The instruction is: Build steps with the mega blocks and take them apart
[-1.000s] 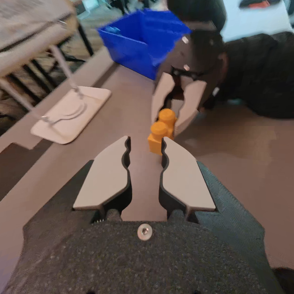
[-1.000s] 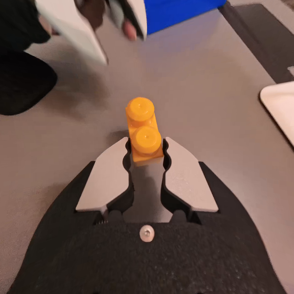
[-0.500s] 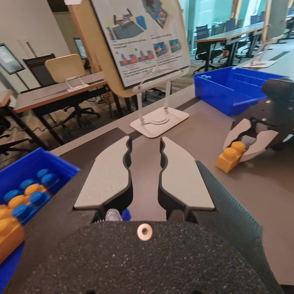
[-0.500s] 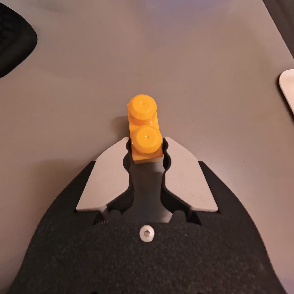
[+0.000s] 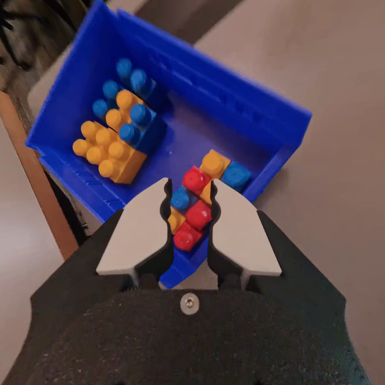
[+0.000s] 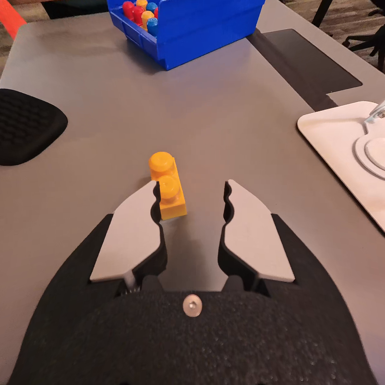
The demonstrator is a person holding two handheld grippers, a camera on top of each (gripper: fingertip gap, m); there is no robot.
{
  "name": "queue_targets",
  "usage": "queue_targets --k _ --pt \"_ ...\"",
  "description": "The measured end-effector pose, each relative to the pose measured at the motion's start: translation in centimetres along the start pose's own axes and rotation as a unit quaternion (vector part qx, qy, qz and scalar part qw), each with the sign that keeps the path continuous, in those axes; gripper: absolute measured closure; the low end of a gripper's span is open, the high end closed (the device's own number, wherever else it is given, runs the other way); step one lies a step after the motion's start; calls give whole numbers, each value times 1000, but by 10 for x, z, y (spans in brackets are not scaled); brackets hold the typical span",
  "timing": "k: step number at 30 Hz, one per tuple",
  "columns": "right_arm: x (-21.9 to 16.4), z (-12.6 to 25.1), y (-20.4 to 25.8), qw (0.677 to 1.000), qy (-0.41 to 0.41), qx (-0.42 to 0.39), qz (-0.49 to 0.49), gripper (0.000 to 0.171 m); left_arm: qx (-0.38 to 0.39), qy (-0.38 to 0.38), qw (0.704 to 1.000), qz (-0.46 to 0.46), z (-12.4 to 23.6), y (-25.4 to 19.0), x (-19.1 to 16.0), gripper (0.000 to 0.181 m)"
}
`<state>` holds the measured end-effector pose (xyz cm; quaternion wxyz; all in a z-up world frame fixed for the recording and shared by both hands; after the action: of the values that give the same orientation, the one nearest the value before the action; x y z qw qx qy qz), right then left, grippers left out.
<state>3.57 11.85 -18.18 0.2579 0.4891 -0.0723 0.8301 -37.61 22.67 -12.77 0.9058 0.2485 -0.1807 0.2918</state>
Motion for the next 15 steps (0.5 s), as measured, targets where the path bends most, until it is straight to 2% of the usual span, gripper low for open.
queue_targets --k 5,10,15 --pt "-3 -3 0 1000 6 0 1 114 -68 116 985 -106 -23 4 -20 146" --pt "-6 -5 -1 1000 11 0 1 115 -111 148 971 -152 -42 6 -20 138" --pt "-7 -5 -1 1000 9 3 -3 115 -143 176 962 -153 -55 7 -20 138"
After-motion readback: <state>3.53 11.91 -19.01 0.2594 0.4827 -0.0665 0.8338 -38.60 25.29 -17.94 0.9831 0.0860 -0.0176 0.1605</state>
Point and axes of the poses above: each gripper's, where its closed fingertips meet, z back along the fingers, x out of its top, y = z × x across the jaws, the point moved 2 cm from there along z, back along the fingers, and after that the axes turned 8 degrees about -z, right-handed, at the moved point
